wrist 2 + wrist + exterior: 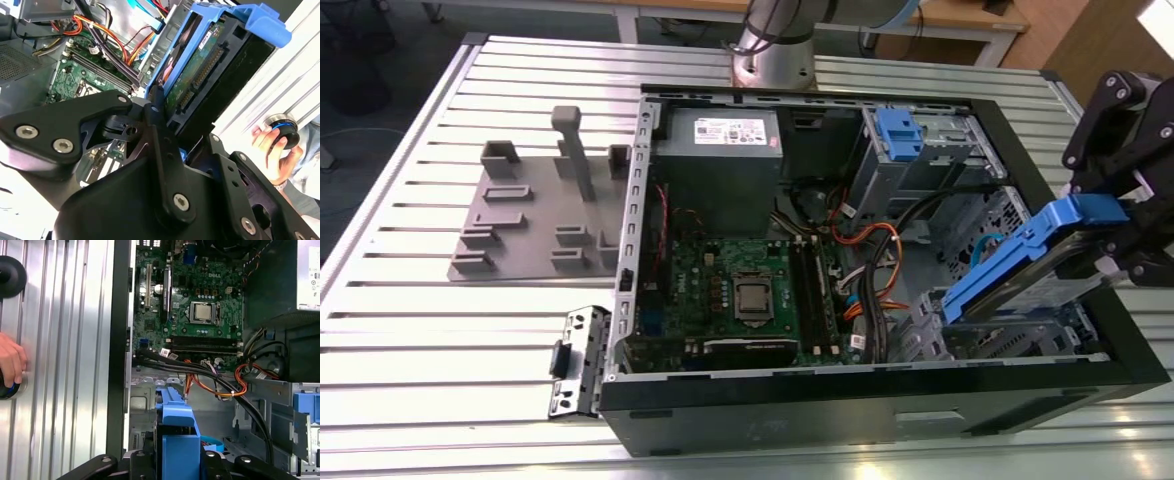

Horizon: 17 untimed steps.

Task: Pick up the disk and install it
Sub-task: 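Insert the disk into the insertion slot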

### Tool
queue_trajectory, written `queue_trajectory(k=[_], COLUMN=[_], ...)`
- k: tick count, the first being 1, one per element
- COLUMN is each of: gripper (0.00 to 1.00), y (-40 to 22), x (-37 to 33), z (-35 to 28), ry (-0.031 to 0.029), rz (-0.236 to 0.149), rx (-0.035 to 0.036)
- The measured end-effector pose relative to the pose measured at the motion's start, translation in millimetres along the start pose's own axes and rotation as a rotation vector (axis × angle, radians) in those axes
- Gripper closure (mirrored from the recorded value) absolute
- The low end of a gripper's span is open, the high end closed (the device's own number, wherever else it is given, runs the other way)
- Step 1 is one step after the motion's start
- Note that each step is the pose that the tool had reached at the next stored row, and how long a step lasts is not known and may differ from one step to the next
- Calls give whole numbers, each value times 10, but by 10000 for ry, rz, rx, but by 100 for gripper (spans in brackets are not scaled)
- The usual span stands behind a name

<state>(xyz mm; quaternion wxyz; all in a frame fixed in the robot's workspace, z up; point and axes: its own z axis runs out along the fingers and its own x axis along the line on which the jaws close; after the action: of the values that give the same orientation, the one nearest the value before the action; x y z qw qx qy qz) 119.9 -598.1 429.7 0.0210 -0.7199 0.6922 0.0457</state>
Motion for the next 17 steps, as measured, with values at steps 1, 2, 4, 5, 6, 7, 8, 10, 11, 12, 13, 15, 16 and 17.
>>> queue_trajectory(k=[1,2,4,5,6,7,8,10,11,12,13,15,16,17], gripper=[64,64,64,64,64,64,64,64,64,64,64,64,64,64], y=[0,-1,-2,-3,-3,-4,-4,-4,-4,-3,-3,-2,3,5], x=[-7,-17,-46,-59,-72,-82,-87,-88,-90,-93,-98,-114,-127,-137], z=[2,5,14,17,21,27,31,43,49,55,62,85,93,102], ry=[3,3,5,12,28,46,78,158,208,268,315,342,350,349], rz=[0,0,0,1,1,2,3,6,8,10,12,13,15,16], rx=[0,0,0,-1,-2,-2,-3,-6,-9,-11,-12,-11,-13,-13])
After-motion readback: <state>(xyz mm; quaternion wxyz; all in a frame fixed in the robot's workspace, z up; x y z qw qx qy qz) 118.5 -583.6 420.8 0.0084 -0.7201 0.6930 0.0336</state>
